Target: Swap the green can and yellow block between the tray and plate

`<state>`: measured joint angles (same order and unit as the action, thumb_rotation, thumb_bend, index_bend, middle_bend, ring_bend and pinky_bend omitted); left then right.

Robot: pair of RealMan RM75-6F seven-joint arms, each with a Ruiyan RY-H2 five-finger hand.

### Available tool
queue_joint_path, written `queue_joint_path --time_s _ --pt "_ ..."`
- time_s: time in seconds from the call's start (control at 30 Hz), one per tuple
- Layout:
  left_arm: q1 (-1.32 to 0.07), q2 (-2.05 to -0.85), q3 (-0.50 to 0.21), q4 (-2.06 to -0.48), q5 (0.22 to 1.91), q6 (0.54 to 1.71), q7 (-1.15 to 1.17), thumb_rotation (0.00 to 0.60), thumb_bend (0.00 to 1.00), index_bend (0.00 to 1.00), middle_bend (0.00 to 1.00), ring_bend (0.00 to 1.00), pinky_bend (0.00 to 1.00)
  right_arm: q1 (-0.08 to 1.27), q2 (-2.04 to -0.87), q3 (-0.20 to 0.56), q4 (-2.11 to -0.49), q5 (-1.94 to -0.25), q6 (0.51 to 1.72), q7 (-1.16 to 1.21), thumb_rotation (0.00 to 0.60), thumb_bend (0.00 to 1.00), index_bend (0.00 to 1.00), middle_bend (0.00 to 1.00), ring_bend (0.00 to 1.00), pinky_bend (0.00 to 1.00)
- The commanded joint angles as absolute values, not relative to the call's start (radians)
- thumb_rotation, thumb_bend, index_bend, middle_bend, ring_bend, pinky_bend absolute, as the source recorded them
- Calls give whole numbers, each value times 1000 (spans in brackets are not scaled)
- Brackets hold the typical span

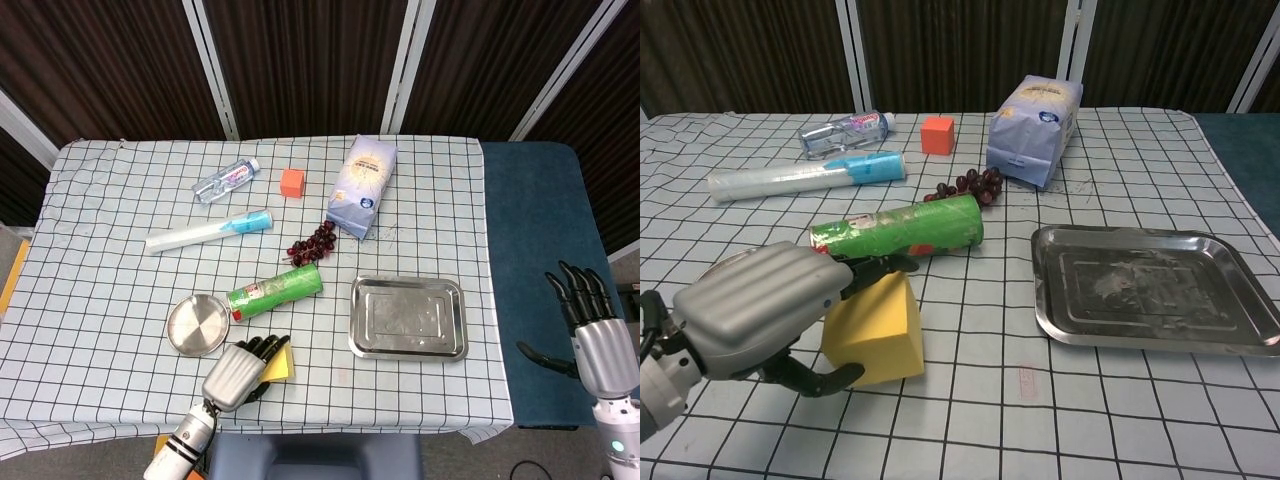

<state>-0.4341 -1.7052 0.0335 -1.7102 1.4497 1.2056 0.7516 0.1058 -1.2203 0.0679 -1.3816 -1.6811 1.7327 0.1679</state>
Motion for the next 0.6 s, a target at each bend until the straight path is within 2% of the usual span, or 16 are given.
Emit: queue_joint_path --time_s 0.03,0.17,0.27,0.33,0.4,0.5,0.6 --pt "-434 -1722 28 -1705 1446 1208 769 600 425 111 380 420 596 105 -1218 68 -1382 -1683 1735 172 600 0 0 0 0 0" --pt "-433 -1759 16 -1703 1455 1229 813 600 424 111 364 415 608 100 -1215 75 -1382 -1681 1749 189 600 0 0 0 0 0" --pt "-433 -1765 18 -1705 1456 1228 828 600 412 60 262 327 598 99 -1215 77 -1382 -1681 1749 192 600 0 0 0 0 0" --pt "-436 -1758 21 -1720 1445 1213 832 600 390 6 119 185 505 99 -1214 76 -1382 -1682 1748 192 600 0 0 0 0 0" --pt "-441 -1747 21 -1739 1428 1195 840 600 378 0 18 54 405 99 -1212 77 -1382 -1682 1747 194 600 0 5 0 0 0" --pt "-445 -1735 19 -1756 1411 1182 848 600 370 0 0 0 282 99 -1212 81 -1382 -1680 1747 196 600 0 8 0 0 0" --pt "-447 -1722 19 -1767 1401 1174 830 600 353 0 0 0 239 99 -1214 81 -1381 -1681 1746 194 600 0 8 0 0 0"
